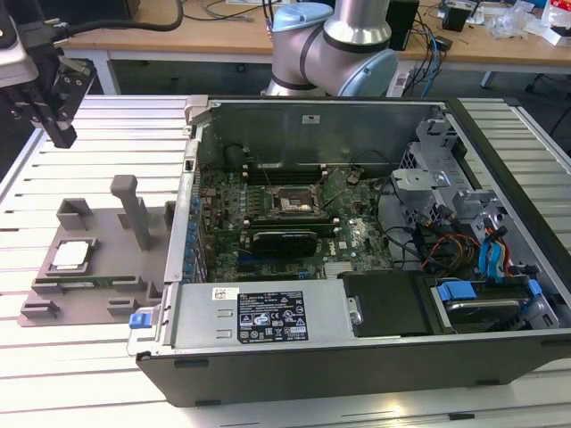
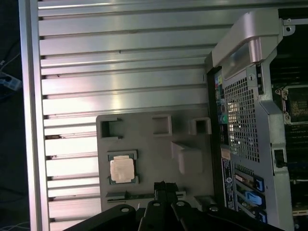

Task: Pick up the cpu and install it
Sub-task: 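Reach for the cpu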

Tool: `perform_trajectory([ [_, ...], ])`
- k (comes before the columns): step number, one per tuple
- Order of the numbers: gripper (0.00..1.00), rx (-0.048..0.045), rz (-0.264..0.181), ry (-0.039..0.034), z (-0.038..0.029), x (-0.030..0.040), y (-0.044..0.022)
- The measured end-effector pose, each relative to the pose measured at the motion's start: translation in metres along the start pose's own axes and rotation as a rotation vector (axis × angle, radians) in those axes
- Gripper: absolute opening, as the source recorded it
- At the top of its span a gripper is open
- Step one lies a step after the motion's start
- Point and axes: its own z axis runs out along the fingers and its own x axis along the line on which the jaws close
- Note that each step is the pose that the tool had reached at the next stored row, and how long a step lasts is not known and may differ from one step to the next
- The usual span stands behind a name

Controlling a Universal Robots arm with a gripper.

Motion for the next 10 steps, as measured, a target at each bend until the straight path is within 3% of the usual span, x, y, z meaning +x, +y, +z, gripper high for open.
perform_trajectory([
  [10,0.11,0.0000,0.000,0.0000,-0.0002,0.0162,-0.0012],
])
